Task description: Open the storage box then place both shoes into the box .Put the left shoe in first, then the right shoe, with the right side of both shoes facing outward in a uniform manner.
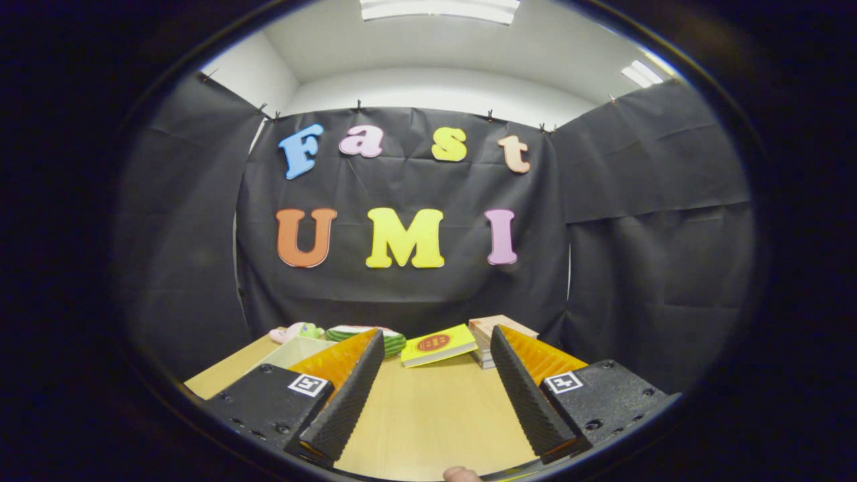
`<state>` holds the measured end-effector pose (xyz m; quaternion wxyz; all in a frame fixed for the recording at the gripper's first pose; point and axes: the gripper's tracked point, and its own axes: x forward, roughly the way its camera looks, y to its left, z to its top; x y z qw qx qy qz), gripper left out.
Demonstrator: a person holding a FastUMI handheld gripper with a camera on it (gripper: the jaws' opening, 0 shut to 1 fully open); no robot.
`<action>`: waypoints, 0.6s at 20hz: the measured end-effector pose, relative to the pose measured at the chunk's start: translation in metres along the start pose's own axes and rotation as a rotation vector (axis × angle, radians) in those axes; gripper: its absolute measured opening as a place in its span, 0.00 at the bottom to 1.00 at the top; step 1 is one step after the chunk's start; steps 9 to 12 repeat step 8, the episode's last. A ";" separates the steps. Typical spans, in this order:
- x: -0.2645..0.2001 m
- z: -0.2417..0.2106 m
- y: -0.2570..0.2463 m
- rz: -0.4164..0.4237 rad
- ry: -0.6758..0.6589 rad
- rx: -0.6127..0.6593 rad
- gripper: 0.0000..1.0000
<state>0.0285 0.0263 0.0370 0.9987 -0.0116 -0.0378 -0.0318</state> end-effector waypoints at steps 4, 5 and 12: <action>-0.001 -0.001 0.000 0.007 -0.007 0.008 1.00; -0.001 -0.002 0.000 0.007 -0.012 0.010 1.00; 0.000 -0.008 -0.002 0.007 -0.013 0.013 1.00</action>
